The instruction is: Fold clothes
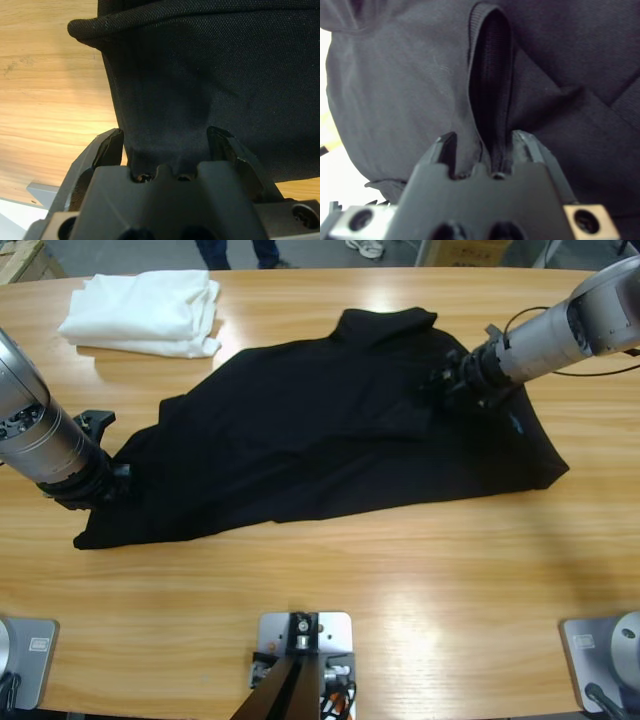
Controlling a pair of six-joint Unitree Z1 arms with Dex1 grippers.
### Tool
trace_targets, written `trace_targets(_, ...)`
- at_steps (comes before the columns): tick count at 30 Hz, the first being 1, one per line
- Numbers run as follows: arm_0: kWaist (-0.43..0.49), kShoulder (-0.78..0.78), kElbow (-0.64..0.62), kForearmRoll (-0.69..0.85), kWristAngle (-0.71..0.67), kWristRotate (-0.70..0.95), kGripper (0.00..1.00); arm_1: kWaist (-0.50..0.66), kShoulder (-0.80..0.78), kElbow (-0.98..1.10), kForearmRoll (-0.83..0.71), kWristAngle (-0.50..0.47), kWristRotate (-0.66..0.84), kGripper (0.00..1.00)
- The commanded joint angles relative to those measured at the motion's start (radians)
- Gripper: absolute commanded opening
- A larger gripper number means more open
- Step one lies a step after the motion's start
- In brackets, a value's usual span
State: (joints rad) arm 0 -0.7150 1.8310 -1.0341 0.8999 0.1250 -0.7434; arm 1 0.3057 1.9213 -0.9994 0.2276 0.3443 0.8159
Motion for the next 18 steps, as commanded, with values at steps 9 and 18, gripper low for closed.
trace_targets(9,-0.017,0.059,0.005,0.025,0.016,-0.005,0.669,-0.007,0.058,0.027,-0.04,0.028,-0.011,0.432)
trace_targets(18,-0.018,0.069,0.013,0.025,0.016,-0.005,0.674,-0.01,0.044,0.069,-0.087,0.041,-0.054,0.0)
